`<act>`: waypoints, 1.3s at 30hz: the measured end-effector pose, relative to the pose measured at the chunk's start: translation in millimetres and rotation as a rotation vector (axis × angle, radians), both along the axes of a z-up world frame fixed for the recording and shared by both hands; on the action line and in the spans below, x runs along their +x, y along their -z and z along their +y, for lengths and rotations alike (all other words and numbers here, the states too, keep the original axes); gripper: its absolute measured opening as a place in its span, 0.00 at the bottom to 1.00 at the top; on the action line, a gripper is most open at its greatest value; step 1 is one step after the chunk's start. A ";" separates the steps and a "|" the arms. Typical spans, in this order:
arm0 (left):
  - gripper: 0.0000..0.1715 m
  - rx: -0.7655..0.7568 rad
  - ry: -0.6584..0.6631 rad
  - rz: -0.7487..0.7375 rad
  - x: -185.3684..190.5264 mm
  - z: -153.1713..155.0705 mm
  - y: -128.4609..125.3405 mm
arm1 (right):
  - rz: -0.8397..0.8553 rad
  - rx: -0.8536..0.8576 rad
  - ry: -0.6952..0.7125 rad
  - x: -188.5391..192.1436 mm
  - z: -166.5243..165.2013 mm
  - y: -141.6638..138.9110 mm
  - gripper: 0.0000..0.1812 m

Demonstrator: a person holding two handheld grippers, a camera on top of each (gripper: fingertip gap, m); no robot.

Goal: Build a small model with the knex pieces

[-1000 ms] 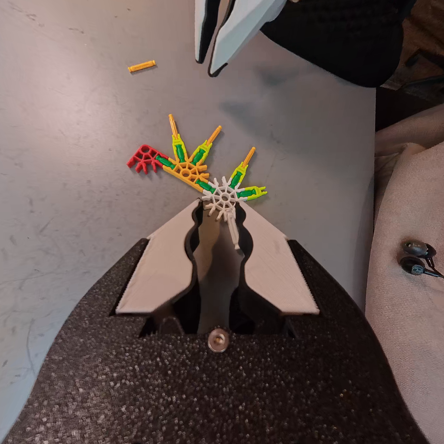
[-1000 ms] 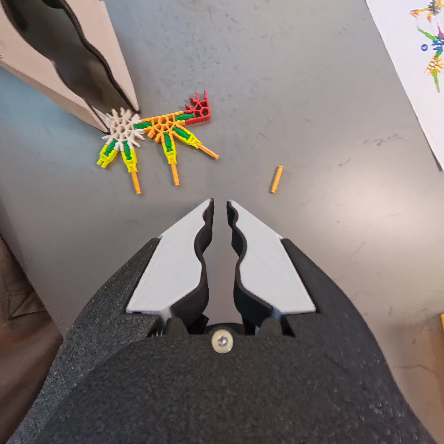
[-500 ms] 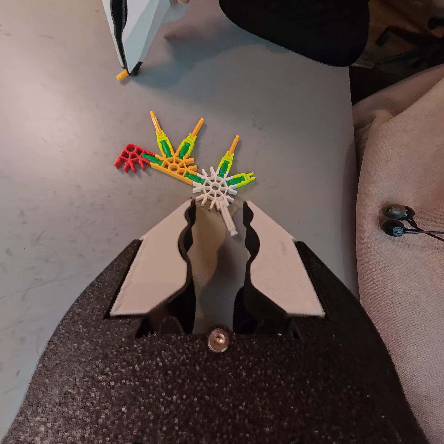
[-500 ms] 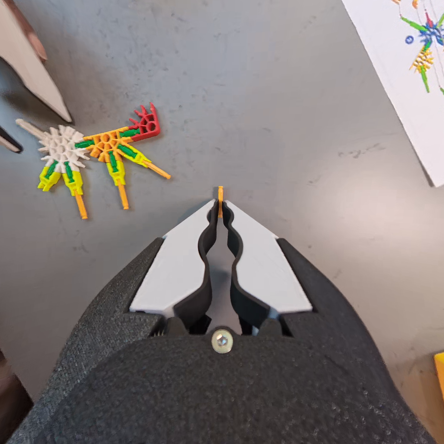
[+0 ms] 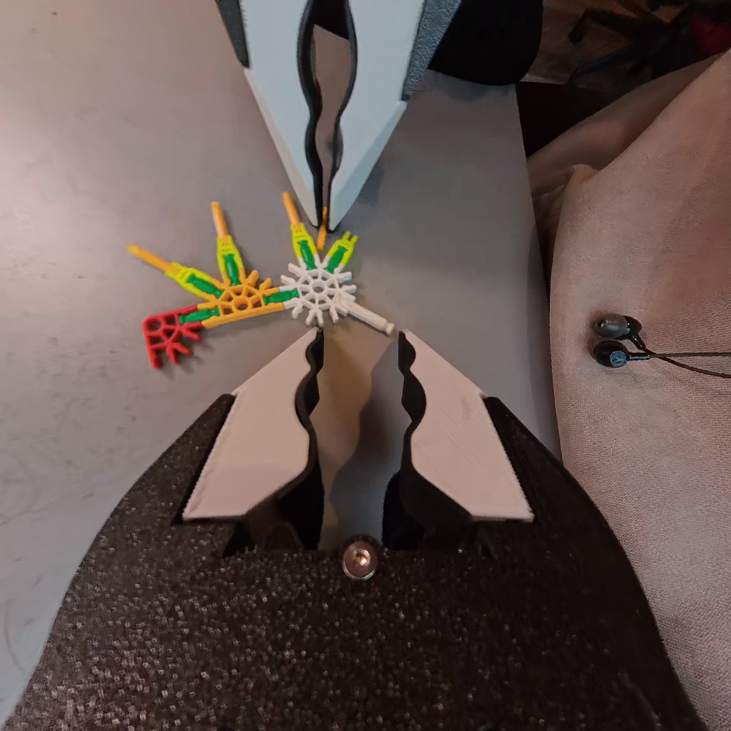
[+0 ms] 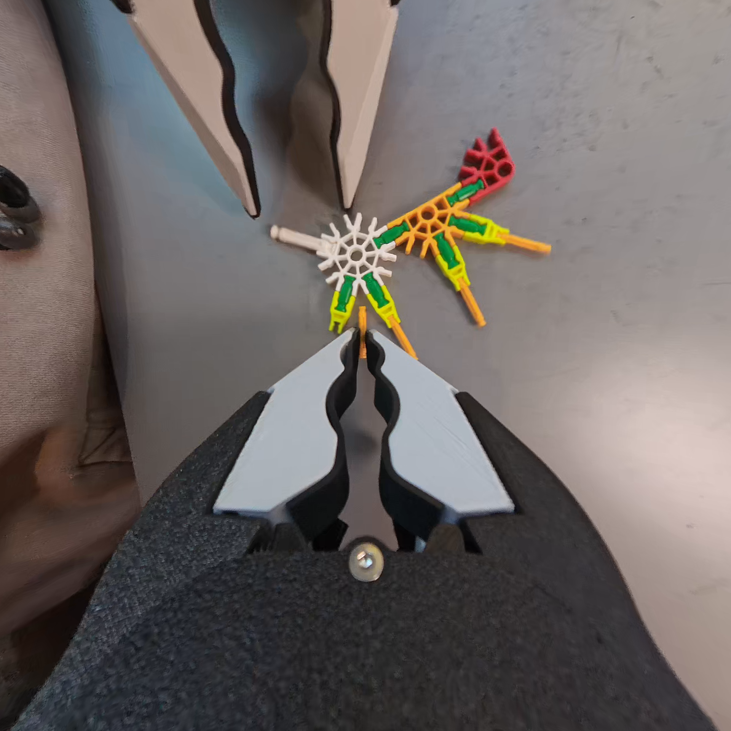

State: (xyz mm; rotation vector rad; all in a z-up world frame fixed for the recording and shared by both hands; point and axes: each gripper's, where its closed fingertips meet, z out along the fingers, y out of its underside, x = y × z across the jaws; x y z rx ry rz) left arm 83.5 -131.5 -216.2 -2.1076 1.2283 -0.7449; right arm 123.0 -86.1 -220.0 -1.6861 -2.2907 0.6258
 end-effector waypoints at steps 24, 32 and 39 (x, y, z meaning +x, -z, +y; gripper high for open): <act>0.12 0.171 -0.079 0.105 -1.2 22.9 3.1 | -0.017 -0.024 0.085 11.5 -5.9 -1.3 0.01; 0.09 0.182 -0.081 0.115 -1.3 22.9 3.8 | -0.063 -0.016 0.103 14.8 -6.1 -0.7 0.01; 0.09 0.188 -0.080 0.123 -1.2 22.3 4.1 | -0.081 -0.012 0.111 14.9 -6.5 0.3 0.01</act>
